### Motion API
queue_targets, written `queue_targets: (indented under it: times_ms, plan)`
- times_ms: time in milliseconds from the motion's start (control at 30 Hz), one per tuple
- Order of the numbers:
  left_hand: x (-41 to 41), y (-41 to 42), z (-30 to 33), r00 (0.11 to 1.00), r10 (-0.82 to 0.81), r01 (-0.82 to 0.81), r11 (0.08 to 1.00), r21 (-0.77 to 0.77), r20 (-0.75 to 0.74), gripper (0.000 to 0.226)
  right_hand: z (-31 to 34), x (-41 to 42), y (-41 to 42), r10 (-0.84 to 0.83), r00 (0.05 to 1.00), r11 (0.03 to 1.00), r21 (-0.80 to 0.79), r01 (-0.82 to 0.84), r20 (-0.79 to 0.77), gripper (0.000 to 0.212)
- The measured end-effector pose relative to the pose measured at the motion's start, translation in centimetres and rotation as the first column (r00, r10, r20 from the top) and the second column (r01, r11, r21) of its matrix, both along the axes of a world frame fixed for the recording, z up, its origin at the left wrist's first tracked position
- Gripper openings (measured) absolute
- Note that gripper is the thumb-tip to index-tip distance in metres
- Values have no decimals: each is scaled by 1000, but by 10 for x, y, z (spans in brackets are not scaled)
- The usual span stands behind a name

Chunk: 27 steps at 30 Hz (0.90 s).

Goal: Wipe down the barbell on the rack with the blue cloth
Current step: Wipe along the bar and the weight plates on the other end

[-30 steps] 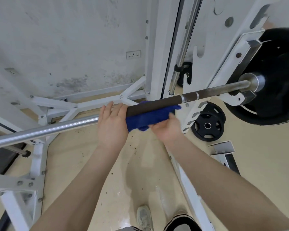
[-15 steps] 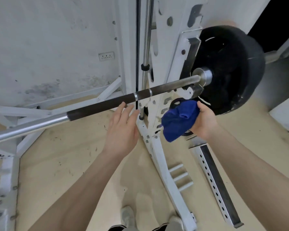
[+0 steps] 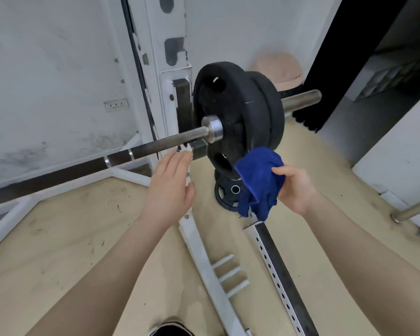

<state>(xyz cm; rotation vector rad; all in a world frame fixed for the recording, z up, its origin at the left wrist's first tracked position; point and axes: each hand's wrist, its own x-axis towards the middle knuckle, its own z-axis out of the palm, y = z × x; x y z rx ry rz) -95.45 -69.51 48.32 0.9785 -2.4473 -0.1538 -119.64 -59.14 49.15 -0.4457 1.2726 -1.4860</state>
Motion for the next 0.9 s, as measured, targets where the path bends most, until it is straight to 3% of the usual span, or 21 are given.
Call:
queue_targets:
  times_ms: [200,300,367,500,567,667,767,833,900]
  plan:
    - [-52,-24,30,996,-89,90,995,-48,27,49,18,-55,-10,-211,974,969,-116,219,78,34]
    - [-82,-41,46,984,-180,180,983,-45,-2,48,23,-72,-21,-336,936,941,-15,339,101,24]
    - [-105,-49,55,971,-237,238,969,-64,22,52,23,-82,-26,-405,914,913,78,401,39,18]
    - [-146,-55,70,972,-210,222,967,-126,101,58,21,-103,-37,-466,884,883,76,463,27,31]
    - [-161,-55,80,984,-161,171,975,-142,81,58,21,-112,-45,-490,868,869,28,493,-80,26]
    - [-183,-59,93,990,-128,136,977,-163,58,50,20,-115,-59,-486,797,844,46,535,-359,19]
    - [-208,-67,101,989,-91,111,978,-179,118,46,17,-129,-75,-532,686,817,-90,569,-497,16]
    - [-223,-73,105,982,-61,92,981,-172,177,46,20,-144,-90,-557,581,816,-261,515,-593,16]
    - [-237,-76,107,974,-27,59,989,-138,225,43,23,-162,-111,-486,488,869,-342,357,-725,20]
